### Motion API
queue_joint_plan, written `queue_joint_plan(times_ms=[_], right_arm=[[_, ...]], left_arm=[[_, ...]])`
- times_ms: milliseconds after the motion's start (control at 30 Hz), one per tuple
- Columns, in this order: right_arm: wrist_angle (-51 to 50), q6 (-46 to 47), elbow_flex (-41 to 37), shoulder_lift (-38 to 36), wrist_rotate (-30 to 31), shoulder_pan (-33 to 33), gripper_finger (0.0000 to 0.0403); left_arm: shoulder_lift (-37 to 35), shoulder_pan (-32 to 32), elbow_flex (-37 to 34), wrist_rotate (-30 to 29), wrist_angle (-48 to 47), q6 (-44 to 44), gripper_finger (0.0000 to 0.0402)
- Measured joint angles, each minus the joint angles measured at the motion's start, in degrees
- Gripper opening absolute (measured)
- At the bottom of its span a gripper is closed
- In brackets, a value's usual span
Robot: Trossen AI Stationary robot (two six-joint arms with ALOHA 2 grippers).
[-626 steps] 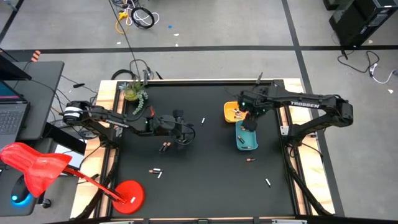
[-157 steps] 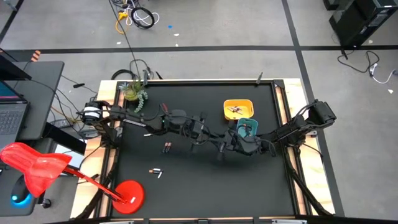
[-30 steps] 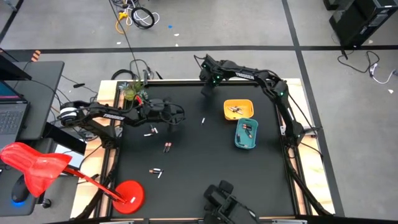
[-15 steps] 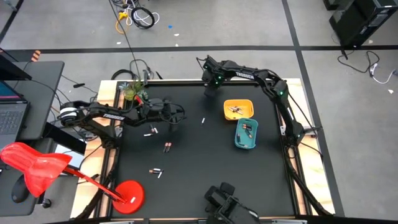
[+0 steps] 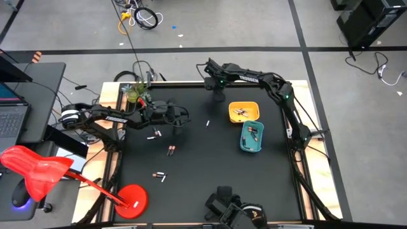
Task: Sort batteries
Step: Put the gold black battery into the blue bin
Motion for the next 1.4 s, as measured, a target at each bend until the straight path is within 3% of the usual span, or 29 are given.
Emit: queue_joint_plan(times_ms=[200,533,1000,1167,1400], right_arm=[[0.2,0.4,0.0,0.0,-0.1,-0.4,0.0125],[3.6,1.3,0.0,0.1,-0.2,-0.6,0.0082],[5.4,3.9,0.6,4.2,-2.0,-2.1,0.0085],[0.6,5.0,0.8,4.4,-5.5,-2.6,0.0085],[-2.0,4.9,0.7,4.2,-3.8,-0.9,0.0080]], left_arm=[[0.0,0.0,0.0,0.0,0.1,0.0,0.0161],[0.0,0.0,0.0,0.0,0.9,0.2,0.0161],[0.0,0.0,0.0,0.0,0.4,1.6,0.0161],[0.0,0.0,0.0,0.0,-0.4,1.5,0.0161],[0.0,0.0,0.0,0.0,0.4,1.4,0.0161]])
